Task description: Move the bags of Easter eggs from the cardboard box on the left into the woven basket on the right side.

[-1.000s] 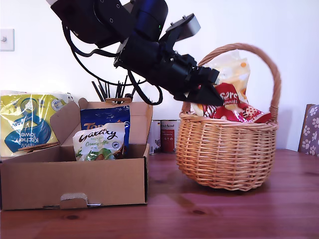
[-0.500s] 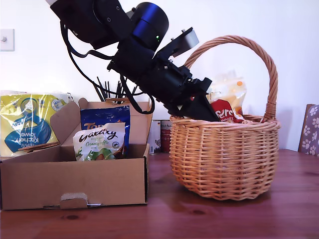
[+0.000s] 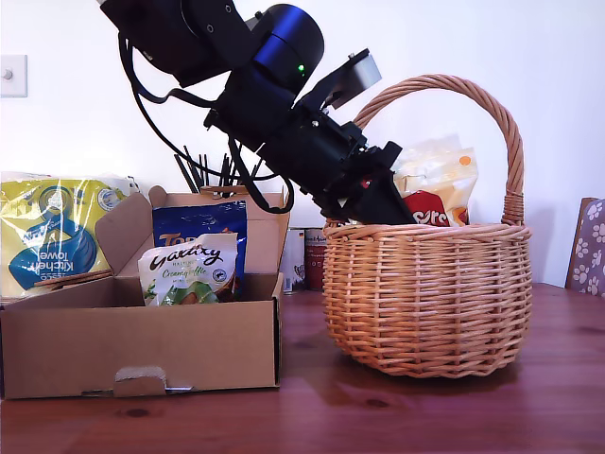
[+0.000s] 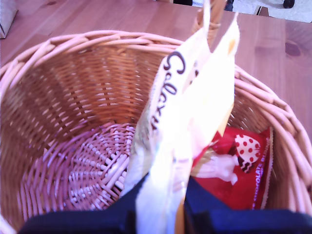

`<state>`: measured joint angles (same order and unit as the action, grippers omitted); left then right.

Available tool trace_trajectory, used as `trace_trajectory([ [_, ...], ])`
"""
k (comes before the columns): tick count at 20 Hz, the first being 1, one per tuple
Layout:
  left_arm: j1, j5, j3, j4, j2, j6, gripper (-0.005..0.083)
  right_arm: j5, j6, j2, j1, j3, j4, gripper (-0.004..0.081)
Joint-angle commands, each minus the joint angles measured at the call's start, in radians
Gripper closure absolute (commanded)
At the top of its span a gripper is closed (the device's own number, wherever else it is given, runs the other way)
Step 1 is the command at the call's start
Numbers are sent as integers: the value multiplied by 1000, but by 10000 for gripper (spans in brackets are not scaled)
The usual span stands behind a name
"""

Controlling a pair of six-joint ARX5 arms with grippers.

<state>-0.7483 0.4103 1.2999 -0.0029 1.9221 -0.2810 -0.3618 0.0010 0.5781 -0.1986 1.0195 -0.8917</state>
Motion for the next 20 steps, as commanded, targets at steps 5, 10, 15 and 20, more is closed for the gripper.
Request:
trace_trajectory([
  [5, -8, -1, 14, 30, -31, -8, 155, -7, 2, 2, -4, 11, 4, 782],
  [10, -7, 0, 14, -4, -152, -7, 298, -8, 2, 2, -4, 11, 4, 782],
  [15, 0, -15, 14, -156, -300, -7, 635, -7, 2, 2, -4, 11, 4, 782],
  [20, 50, -92, 14, -398, -418, -42, 796, -35, -14, 2, -4, 11, 2, 782],
])
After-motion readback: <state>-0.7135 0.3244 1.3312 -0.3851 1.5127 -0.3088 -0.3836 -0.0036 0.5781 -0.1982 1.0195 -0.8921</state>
